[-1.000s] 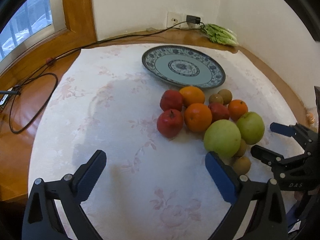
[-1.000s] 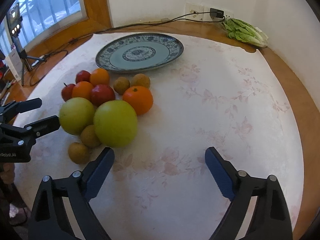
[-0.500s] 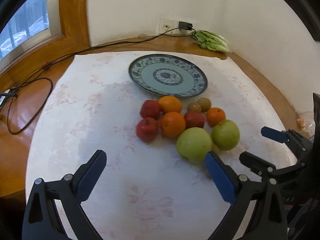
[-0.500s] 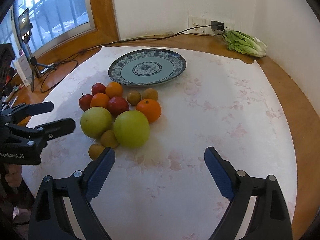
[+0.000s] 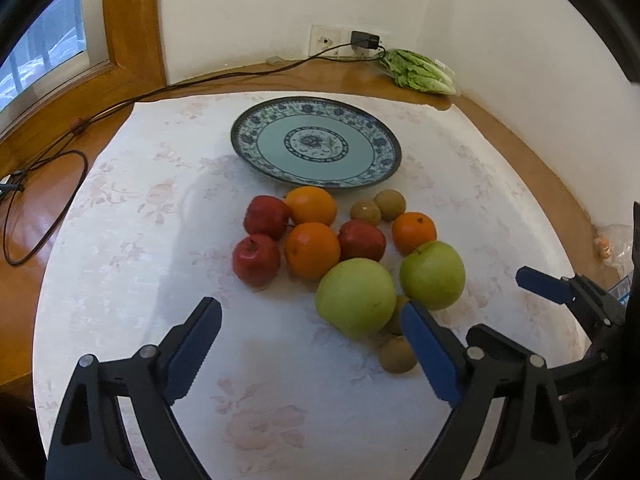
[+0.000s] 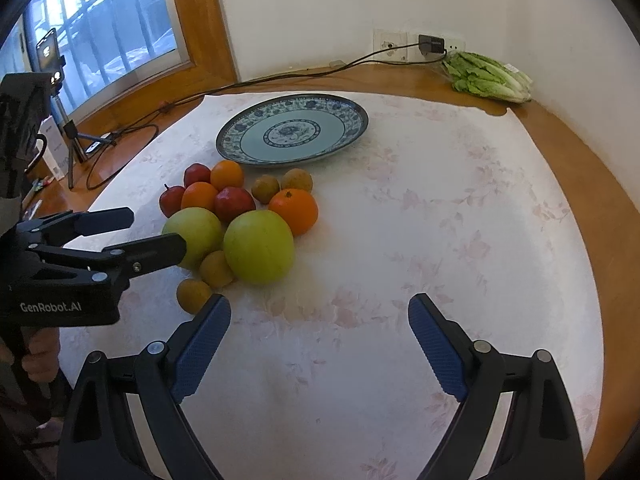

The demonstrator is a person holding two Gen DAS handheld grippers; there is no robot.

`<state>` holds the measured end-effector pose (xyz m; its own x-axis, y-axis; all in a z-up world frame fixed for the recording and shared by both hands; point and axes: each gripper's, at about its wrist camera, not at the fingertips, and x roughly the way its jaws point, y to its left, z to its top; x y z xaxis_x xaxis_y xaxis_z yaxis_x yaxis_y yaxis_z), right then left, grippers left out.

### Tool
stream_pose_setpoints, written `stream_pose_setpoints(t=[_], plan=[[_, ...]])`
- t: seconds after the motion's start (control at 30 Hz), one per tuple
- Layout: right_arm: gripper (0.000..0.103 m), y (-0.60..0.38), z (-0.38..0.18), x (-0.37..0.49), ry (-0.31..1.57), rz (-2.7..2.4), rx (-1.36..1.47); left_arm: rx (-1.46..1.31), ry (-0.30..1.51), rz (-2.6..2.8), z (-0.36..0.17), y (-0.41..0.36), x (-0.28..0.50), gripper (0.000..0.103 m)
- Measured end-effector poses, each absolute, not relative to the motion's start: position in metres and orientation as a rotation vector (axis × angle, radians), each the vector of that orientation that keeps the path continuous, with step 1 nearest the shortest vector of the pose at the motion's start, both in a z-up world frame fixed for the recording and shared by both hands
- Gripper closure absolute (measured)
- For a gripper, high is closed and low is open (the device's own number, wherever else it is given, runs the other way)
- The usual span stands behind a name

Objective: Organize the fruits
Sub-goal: 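Move the left tool toward the large green pomelo and open its fingers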

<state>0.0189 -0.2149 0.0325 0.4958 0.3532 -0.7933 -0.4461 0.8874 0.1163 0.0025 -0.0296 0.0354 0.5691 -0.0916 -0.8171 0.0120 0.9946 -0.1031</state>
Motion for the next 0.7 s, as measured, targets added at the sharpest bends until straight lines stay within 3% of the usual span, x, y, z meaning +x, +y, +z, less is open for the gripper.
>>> stream_pose_setpoints(t=[0.5, 0.7], plan=[[0.011, -0.2181, 0.0284, 0.0199, 0.952, 0.489, -0.077, -0.100, 0.977, -0.113, 0.0291, -0.0403, 0.0078, 0.036], [0.011, -0.2185, 0.0280, 0.0206, 0.951, 0.484, -0.074, -0.132, 0.977, -0.119, 0.0284, -0.0386, 0.0116, 0.038]])
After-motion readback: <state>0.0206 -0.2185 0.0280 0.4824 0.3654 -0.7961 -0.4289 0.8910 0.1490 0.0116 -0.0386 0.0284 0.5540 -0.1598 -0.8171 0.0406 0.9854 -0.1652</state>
